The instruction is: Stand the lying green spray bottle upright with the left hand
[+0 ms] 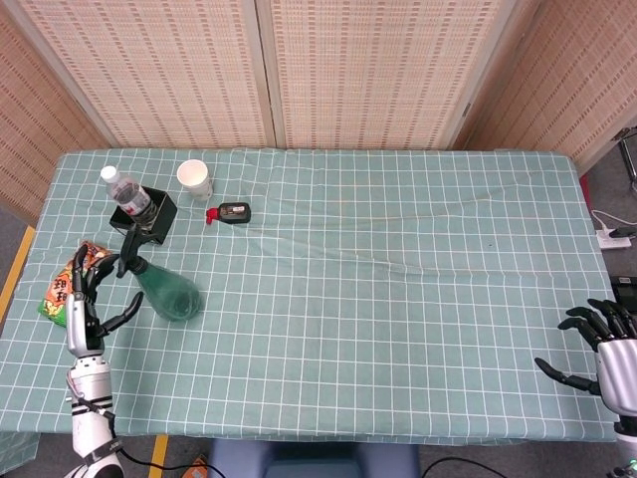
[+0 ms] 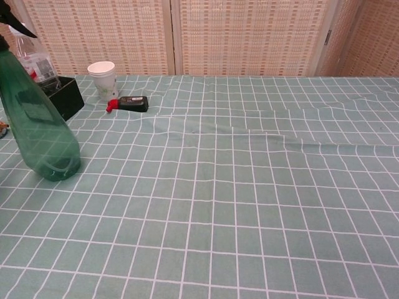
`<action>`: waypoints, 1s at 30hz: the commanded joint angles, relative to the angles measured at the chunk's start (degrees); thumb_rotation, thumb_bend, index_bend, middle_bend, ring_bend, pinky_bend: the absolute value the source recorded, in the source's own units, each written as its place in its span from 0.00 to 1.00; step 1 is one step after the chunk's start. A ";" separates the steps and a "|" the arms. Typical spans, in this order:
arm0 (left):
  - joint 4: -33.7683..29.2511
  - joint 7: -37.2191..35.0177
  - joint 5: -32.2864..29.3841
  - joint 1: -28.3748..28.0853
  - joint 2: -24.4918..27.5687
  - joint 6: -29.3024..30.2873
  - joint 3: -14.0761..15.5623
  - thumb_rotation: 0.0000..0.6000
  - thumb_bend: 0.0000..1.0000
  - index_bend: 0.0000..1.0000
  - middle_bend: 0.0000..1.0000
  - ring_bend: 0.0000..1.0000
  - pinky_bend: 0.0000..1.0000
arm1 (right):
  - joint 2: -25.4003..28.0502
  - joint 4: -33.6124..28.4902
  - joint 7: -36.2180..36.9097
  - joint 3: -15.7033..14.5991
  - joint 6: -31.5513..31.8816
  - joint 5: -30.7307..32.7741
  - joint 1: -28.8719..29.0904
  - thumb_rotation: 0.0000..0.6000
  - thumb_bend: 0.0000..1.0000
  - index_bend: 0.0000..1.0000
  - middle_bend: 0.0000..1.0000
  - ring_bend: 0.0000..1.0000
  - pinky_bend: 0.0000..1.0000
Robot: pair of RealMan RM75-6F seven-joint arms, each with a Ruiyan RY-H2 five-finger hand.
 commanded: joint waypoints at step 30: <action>-4.12 39.69 5.98 0.15 31.19 -17.63 10.84 1.00 0.25 0.15 0.15 0.09 0.18 | 0.90 -1.40 -0.90 -0.63 -0.91 0.00 0.27 1.00 0.00 0.47 0.34 0.19 0.19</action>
